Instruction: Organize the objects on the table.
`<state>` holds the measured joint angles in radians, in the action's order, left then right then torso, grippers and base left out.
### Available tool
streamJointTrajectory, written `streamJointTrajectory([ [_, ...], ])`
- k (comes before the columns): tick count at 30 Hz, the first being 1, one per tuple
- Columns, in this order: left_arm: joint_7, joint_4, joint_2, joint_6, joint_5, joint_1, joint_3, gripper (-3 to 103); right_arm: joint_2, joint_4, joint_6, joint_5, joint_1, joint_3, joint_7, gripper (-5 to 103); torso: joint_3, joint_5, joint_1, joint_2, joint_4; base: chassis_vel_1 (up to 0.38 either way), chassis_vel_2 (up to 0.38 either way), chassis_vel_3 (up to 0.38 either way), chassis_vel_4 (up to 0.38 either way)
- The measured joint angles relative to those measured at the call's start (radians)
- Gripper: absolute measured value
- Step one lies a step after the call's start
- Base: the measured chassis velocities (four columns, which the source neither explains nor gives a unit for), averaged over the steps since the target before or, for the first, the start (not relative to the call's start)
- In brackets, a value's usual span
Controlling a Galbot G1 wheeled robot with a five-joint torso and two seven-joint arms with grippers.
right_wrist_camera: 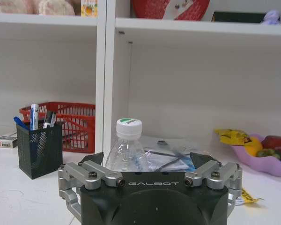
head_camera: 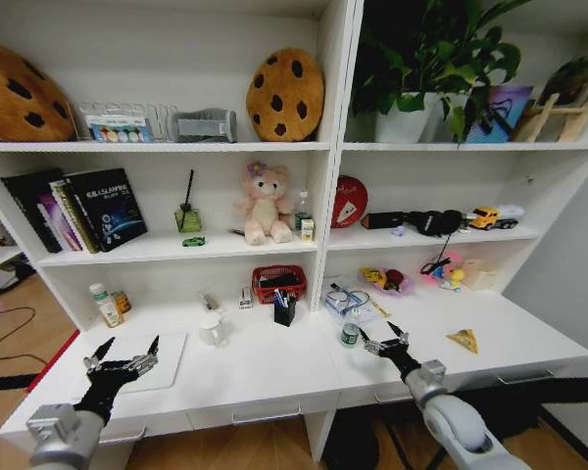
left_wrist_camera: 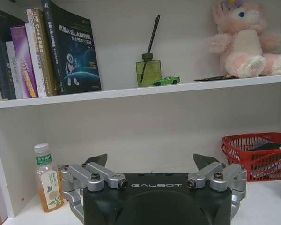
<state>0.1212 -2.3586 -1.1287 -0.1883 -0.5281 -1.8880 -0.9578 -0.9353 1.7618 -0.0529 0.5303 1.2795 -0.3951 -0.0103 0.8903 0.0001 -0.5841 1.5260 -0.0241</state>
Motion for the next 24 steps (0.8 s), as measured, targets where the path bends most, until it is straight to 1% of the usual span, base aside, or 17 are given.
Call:
streamJointTrajectory([
  [3, 0.000, 0.000, 0.000, 0.000, 0.000, 0.000, 0.000, 100, -0.003, -0.073, -0.016, 0.014, -0.114, 0.099, 0.012, 100, 0.000, 0.0000, 0.000, 0.000, 0.0004, 0.000, 0.000, 0.000, 0.000],
  [4, 0.000, 0.000, 0.000, 0.000, 0.000, 0.000, 0.000, 100, -0.003, -0.073, -0.016, 0.014, -0.114, 0.099, 0.012, 100, 0.000, 0.0000, 0.000, 0.000, 0.0004, 0.000, 0.000, 0.000, 0.000],
  [7, 0.000, 0.000, 0.000, 0.000, 0.000, 0.000, 0.000, 100, -0.024, -0.159, -0.018, 0.014, -0.194, 0.177, 0.014, 100, 0.000, -0.0002, 0.000, 0.000, 0.0004, 0.000, 0.000, 0.000, 0.000],
  [8, 0.000, 0.000, 0.000, 0.000, 0.000, 0.000, 0.000, 100, -0.024, -0.159, -0.018, 0.014, -0.194, 0.177, 0.014, 100, 0.000, -0.0002, 0.000, 0.000, 0.0004, 0.000, 0.000, 0.000, 0.000],
  [9, 0.000, 0.000, 0.000, 0.000, 0.000, 0.000, 0.000, 100, -0.030, -0.179, -0.014, 0.014, -0.205, 0.191, 0.005, 103, 0.000, 0.0000, 0.000, 0.000, 0.0004, 0.000, 0.000, 0.000, 0.000],
  [10, 0.000, 0.000, 0.000, 0.000, 0.000, 0.000, 0.000, 100, -0.034, -0.189, -0.009, 0.014, -0.209, 0.198, -0.007, 100, 0.000, -0.0002, 0.000, 0.000, 0.0003, 0.000, 0.000, 0.000, 0.000],
  [11, 0.000, 0.000, 0.000, 0.000, 0.000, 0.000, 0.000, 100, -0.034, -0.189, -0.009, 0.014, -0.209, 0.198, -0.007, 100, 0.000, -0.0002, 0.000, 0.000, 0.0003, 0.000, 0.000, 0.000, 0.000],
  [14, 0.000, 0.000, 0.000, 0.000, 0.000, 0.000, 0.000, 100, -0.045, -0.203, 0.006, 0.009, -0.204, 0.202, -0.020, 84, 0.000, -0.0002, 0.000, 0.000, 0.0000, 0.000, 0.000, 0.000, 0.000],
  [15, 0.000, 0.000, 0.000, 0.000, 0.000, 0.000, 0.000, 100, -0.045, -0.203, 0.006, 0.009, -0.204, 0.202, -0.020, 84, 0.000, -0.0002, 0.000, 0.000, 0.0000, 0.000, 0.000, 0.000, 0.000],
  [17, 0.000, 0.000, 0.000, 0.000, 0.000, 0.000, 0.000, 100, -0.047, -0.202, 0.009, 0.006, -0.196, 0.196, -0.021, 73, 0.000, -0.0001, 0.000, 0.000, 0.0001, 0.000, 0.000, 0.000, 0.000],
  [18, 0.000, 0.000, 0.000, 0.000, 0.000, 0.000, 0.000, 100, -0.047, -0.202, 0.009, 0.006, -0.196, 0.196, -0.021, 73, 0.000, -0.0001, 0.000, 0.000, 0.0001, 0.000, 0.000, 0.000, 0.000],
  [20, 0.000, 0.000, 0.000, 0.000, 0.000, 0.000, 0.000, 100, -0.046, -0.196, 0.012, 0.004, -0.185, 0.186, -0.021, 62, 0.000, -0.0001, 0.000, 0.000, 0.0001, 0.000, 0.000, 0.000, 0.000],
  [21, 0.000, 0.000, 0.000, 0.000, 0.000, 0.000, 0.000, 100, -0.046, -0.196, 0.012, 0.004, -0.185, 0.186, -0.021, 62, 0.000, -0.0001, 0.000, 0.000, 0.0001, 0.000, 0.000, 0.000, 0.000],
  [24, 0.000, 0.000, 0.000, 0.000, 0.000, 0.000, 0.000, 100, -0.038, -0.161, 0.014, 0.005, -0.154, 0.158, -0.021, 46, 0.000, -0.0001, 0.000, 0.000, 0.0002, 0.000, 0.000, 0.000, 0.000],
])
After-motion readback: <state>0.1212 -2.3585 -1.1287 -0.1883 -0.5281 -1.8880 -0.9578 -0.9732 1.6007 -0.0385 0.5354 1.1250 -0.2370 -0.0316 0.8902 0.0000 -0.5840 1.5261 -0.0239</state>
